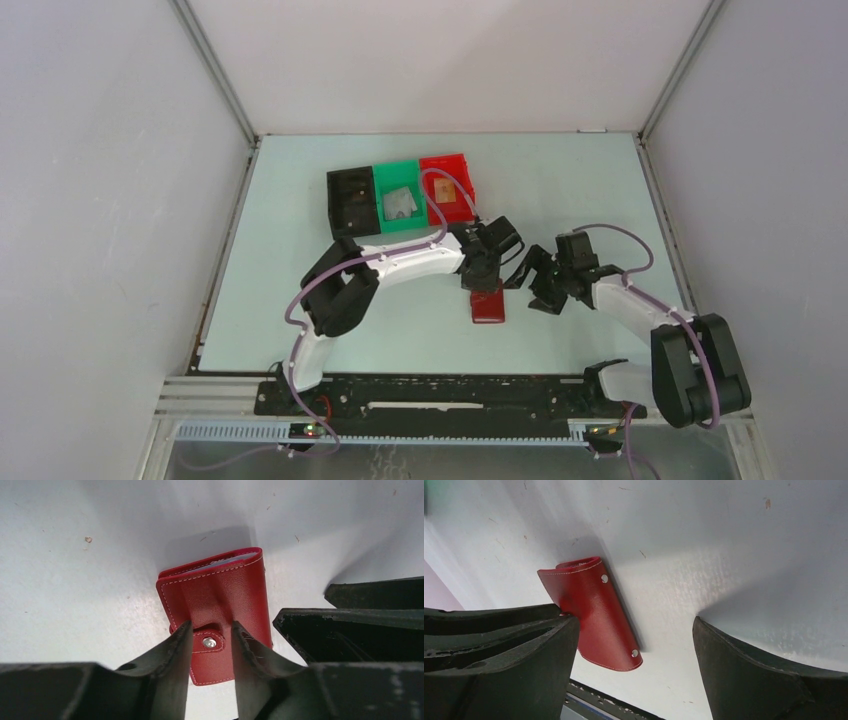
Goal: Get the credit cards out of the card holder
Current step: Open the card holder at the center of the board.
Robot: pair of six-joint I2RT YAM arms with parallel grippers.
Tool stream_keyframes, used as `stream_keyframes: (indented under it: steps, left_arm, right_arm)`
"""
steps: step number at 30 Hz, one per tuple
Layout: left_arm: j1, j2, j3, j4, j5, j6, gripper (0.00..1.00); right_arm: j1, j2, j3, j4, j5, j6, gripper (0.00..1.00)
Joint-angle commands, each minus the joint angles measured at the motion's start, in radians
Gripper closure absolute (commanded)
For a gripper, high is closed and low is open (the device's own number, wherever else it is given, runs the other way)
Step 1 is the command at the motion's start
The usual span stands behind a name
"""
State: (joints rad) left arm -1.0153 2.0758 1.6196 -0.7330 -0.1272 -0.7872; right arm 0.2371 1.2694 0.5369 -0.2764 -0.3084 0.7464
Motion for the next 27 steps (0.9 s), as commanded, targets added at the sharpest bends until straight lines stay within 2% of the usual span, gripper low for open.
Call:
stream_keyframes:
  steps: [1,4,14,22,27]
  left_arm:
    - [-0.005,-0.045,-0.016,-0.029,-0.006,-0.001,0.54]
    - [-0.005,-0.063,-0.039,-0.02,-0.003,0.002,0.5]
    - [-0.009,-0.065,-0.062,-0.004,0.012,-0.003,0.6]
    - [-0.009,-0.062,-0.049,-0.011,0.015,0.003,0.73]
    - [-0.008,-0.07,-0.054,-0.015,0.017,0.015,0.92]
  right_arm:
    - [0.007,-0.037,-0.037,-0.05,0.028,0.011,0.06]
    - [0.007,-0.049,-0.052,-0.048,0.033,0.017,0.06]
    - [0.009,-0.054,-0.066,-0.039,0.036,0.02,0.06]
    - [0.01,-0.057,-0.067,-0.041,0.034,0.019,0.06]
    - [0.011,-0.068,-0.066,-0.044,0.029,0.018,0.06]
